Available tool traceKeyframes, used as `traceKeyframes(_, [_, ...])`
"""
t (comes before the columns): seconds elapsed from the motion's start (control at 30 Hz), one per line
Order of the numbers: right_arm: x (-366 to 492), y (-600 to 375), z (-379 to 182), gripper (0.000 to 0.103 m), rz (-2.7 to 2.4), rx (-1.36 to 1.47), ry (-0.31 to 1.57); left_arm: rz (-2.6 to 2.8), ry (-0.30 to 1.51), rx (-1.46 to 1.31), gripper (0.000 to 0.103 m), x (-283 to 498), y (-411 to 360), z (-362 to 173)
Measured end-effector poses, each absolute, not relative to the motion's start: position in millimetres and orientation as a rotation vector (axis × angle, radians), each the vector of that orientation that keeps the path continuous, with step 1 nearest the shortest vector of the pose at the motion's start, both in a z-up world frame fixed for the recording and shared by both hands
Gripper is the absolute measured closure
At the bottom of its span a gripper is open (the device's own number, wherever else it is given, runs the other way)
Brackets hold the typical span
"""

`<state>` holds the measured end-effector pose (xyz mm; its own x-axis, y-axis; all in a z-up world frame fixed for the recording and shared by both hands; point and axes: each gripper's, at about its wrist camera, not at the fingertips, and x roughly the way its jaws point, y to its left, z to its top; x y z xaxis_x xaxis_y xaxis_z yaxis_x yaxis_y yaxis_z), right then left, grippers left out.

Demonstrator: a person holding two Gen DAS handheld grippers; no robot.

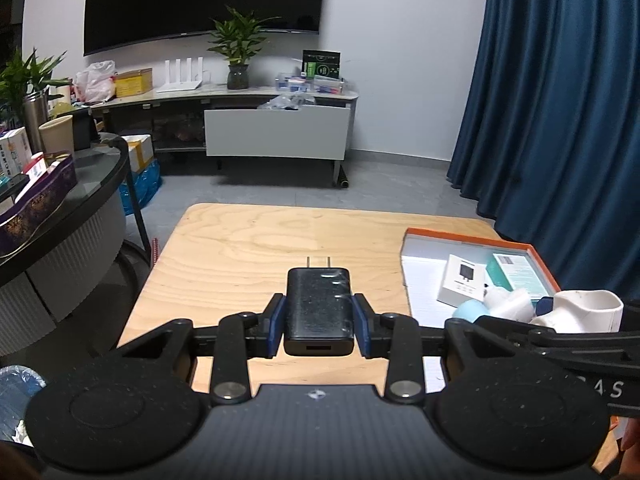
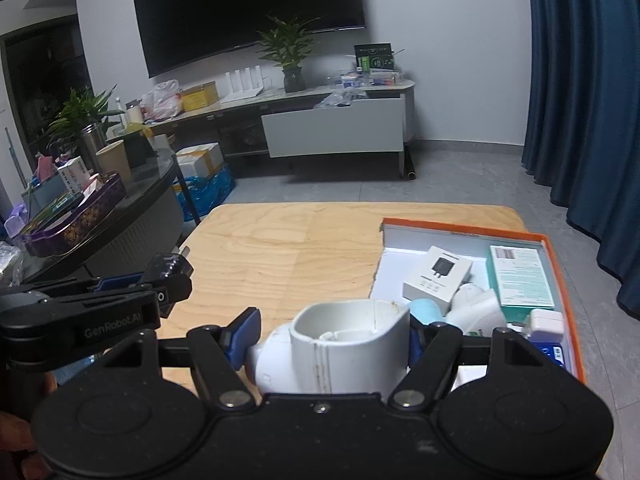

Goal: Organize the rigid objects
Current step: 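Carry the black charger and round socket adapter over the orange-rimmed box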

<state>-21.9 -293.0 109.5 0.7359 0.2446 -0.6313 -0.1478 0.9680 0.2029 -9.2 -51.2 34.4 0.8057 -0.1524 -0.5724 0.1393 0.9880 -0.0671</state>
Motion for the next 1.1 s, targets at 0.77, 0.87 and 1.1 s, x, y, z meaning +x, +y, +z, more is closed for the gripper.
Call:
traceKeyframes(0.77, [-40, -338, 116, 0.020, 0.111, 0.185, 0.687, -0.262, 0.616, 0.010, 0.067, -12, -91, 37])
traceKeyframes(0.87, [-43, -346, 116, 0.020, 0.095, 0.192, 0.683, -0.280, 0.615, 0.012, 0.067, -13, -97, 38])
traceKeyframes(1.1, [-48, -364, 115, 0.020, 0.053, 0.206, 0.680, -0.327, 0.615, 0.026, 0.067, -16, -112, 37])
